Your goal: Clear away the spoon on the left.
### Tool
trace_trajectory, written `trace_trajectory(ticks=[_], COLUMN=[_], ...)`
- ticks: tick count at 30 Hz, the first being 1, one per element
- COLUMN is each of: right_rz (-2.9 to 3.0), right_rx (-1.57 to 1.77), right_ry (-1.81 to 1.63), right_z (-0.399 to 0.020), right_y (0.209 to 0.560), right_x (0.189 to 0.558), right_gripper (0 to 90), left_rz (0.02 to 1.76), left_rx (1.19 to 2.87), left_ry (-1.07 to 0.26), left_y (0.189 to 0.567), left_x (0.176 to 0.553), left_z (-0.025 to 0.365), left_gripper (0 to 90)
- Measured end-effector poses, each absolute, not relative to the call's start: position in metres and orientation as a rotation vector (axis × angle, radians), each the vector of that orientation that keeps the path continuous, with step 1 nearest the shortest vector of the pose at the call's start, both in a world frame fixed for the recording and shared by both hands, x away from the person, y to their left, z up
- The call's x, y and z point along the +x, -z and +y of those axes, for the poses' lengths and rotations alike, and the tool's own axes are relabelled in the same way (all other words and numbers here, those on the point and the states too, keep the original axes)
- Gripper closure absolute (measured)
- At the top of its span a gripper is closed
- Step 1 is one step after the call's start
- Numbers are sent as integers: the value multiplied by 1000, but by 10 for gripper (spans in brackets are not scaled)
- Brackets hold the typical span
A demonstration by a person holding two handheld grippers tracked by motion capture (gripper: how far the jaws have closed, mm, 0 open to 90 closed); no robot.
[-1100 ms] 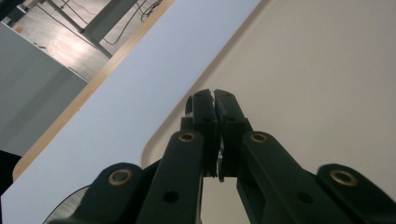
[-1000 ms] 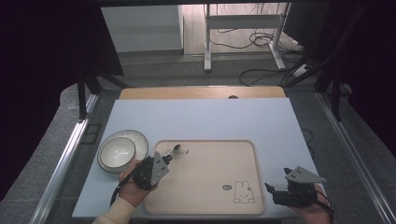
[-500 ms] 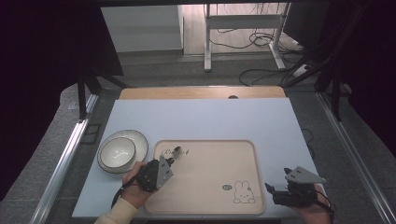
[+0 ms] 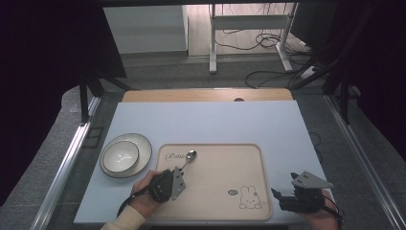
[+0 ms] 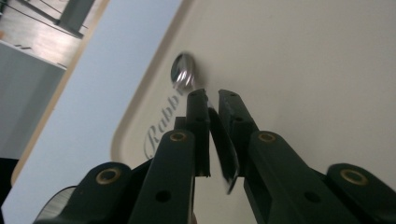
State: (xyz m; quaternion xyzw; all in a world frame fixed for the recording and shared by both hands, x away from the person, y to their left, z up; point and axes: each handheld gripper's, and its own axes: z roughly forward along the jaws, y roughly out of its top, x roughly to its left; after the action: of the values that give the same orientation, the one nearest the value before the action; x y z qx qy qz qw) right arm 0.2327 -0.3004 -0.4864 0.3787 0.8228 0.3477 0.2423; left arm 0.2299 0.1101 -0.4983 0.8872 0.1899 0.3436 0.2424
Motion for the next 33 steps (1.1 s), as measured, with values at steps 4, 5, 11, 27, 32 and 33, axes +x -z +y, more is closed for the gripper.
trace_trajectory(ticks=[4, 5, 11, 27, 32, 33], right_rz=[2251, 2251, 2255, 2251, 2251, 2251], right_rx=[1034, 1033, 1031, 1031, 1031, 1031], right_ry=[-951, -951, -948, -949, -949, -949], right_z=[-300, -300, -300, -301, -301, -301], right_y=[487, 487, 487, 487, 487, 487], right_x=[233, 233, 233, 233, 233, 233], right_gripper=[134, 134, 134, 134, 134, 134], left_rz=[527, 530, 525, 671, 685, 686], left_rx=[2461, 2468, 2545, 2418, 2409, 2410], left_ry=[-885, -871, -795, -493, -477, -479], left_y=[502, 503, 506, 501, 500, 500], left_x=[231, 231, 234, 243, 245, 245], left_z=[108, 107, 106, 114, 117, 116], left_gripper=[818, 811, 766, 281, 255, 254])
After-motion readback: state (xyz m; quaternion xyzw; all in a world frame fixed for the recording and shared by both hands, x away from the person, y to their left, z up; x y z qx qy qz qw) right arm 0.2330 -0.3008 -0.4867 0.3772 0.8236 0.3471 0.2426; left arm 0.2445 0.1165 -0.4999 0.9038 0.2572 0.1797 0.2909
